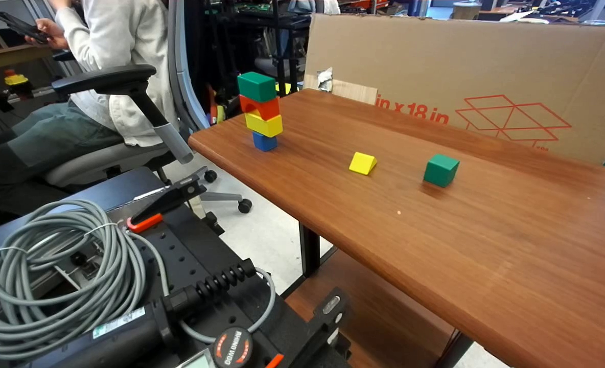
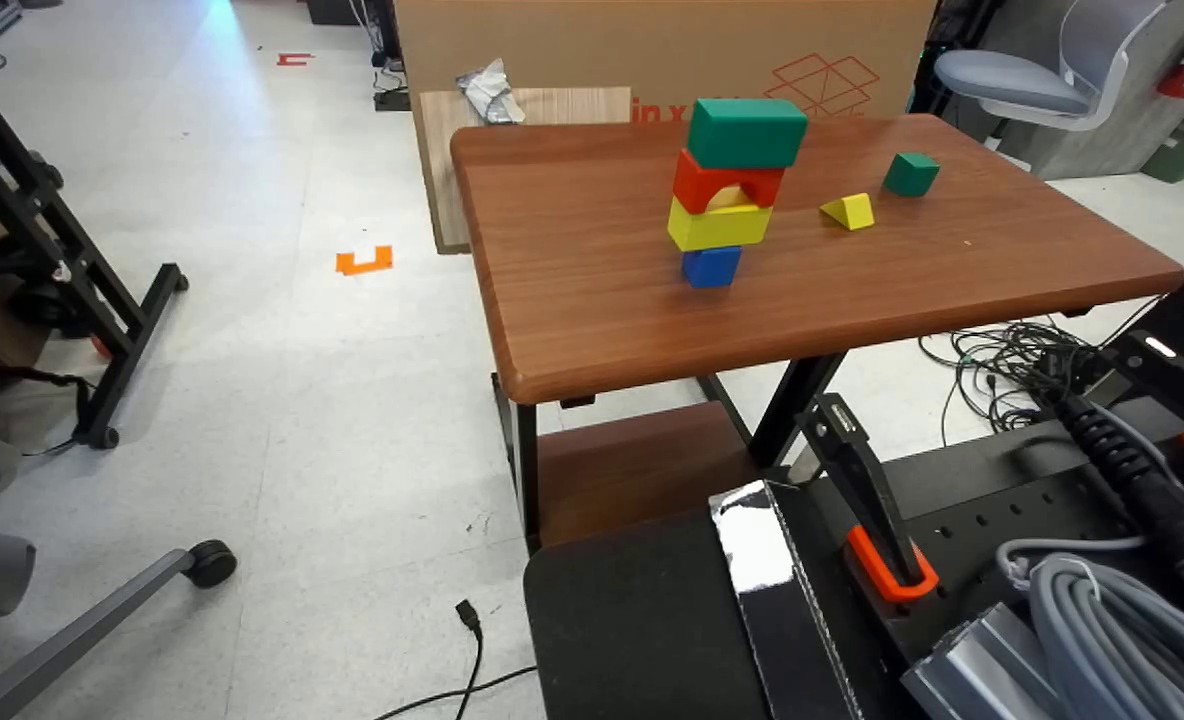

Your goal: Remove the green block from the top of the stack

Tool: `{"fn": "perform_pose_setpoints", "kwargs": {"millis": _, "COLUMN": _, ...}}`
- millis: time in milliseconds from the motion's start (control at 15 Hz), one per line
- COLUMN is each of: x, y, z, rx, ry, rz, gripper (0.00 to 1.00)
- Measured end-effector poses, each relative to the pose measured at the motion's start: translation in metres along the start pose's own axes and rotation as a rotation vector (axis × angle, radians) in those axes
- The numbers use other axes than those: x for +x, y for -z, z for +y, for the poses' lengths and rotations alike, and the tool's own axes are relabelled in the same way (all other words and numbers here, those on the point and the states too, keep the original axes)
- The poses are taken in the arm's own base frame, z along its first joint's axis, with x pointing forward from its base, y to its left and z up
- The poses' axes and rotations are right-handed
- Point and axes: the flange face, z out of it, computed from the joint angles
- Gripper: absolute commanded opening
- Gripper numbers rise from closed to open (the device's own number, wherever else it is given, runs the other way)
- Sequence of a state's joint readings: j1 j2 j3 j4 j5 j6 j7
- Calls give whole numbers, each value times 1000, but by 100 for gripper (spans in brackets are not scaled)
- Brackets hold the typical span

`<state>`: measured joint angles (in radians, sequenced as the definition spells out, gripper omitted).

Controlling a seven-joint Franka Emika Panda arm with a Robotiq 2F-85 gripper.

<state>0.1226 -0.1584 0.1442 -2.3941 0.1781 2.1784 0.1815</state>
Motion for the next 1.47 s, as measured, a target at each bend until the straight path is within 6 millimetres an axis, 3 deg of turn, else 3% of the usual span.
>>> {"fn": "perform_pose_setpoints", "kwargs": {"millis": 333, "x": 5, "y": -33, "z": -19, "rx": -115, "ry": 9, "rz": 13, "gripper": 100}}
{"fn": "perform_pose_setpoints", "kwargs": {"millis": 867, "x": 24, "y": -85, "z": -17, "rx": -169, "ry": -28, "rz": -24, "gripper": 100}}
{"fn": "perform_pose_setpoints", "kwargs": {"millis": 1467, "x": 49, "y": -103, "z": -19, "rx": -128, "ry": 20, "rz": 33, "gripper": 100}}
